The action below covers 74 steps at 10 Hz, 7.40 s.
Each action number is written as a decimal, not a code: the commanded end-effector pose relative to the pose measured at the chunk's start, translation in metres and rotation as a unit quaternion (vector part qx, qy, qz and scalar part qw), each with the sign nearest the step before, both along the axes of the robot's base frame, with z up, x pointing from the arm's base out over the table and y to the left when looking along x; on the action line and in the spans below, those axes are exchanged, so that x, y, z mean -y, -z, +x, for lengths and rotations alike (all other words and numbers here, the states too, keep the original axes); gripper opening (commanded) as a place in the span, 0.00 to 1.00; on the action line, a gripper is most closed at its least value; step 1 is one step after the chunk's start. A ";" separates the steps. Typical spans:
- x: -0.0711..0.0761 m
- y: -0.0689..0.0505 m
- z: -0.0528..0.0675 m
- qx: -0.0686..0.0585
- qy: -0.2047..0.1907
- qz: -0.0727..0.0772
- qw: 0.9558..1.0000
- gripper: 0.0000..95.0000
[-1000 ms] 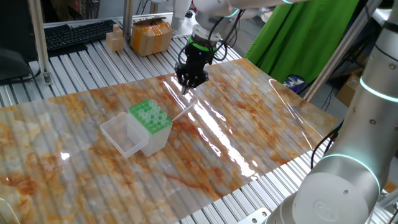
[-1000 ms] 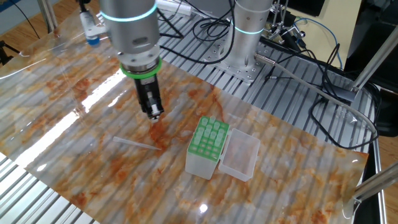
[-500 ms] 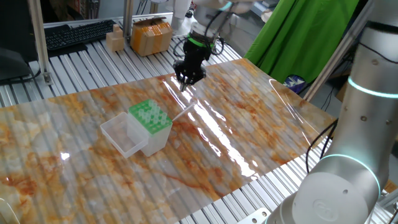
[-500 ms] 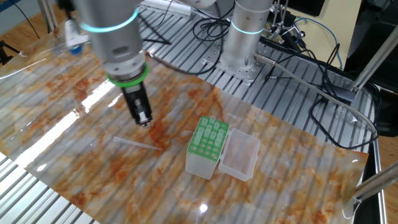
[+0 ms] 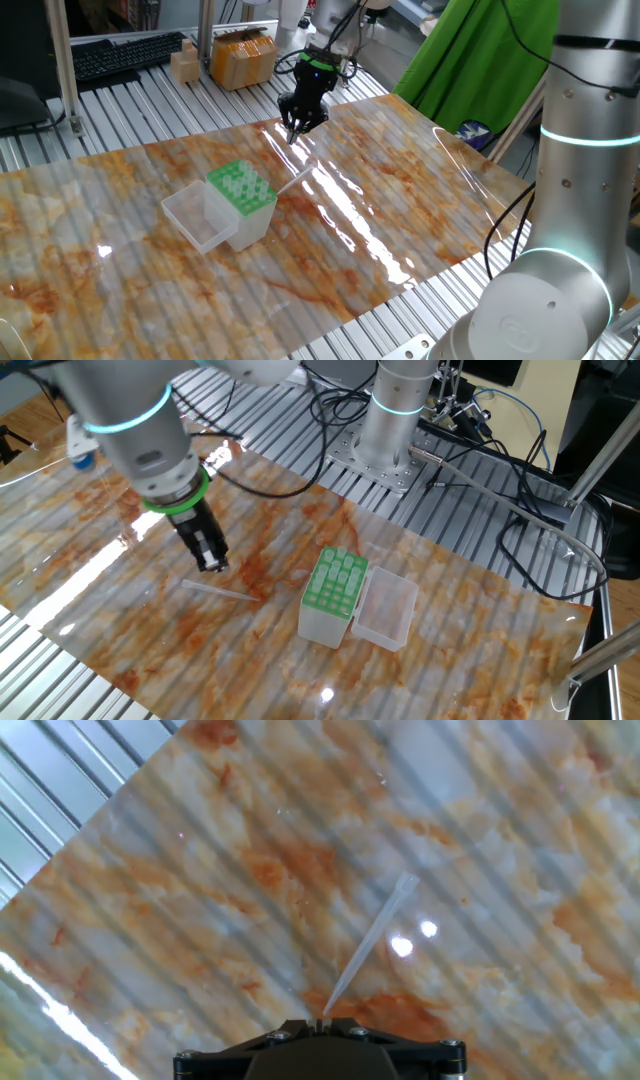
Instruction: Insert a large pipette tip into the holder for large pipette tips
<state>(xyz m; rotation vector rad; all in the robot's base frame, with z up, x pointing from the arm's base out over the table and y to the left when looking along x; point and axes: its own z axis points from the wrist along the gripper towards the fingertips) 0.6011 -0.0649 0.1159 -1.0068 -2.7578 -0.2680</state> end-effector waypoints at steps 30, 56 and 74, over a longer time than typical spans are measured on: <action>0.062 0.061 -0.022 -0.019 0.034 0.061 0.997 0.00; 0.067 0.069 -0.018 -0.080 0.048 0.091 0.991 0.00; 0.067 0.071 -0.017 -0.107 0.039 0.096 0.989 0.00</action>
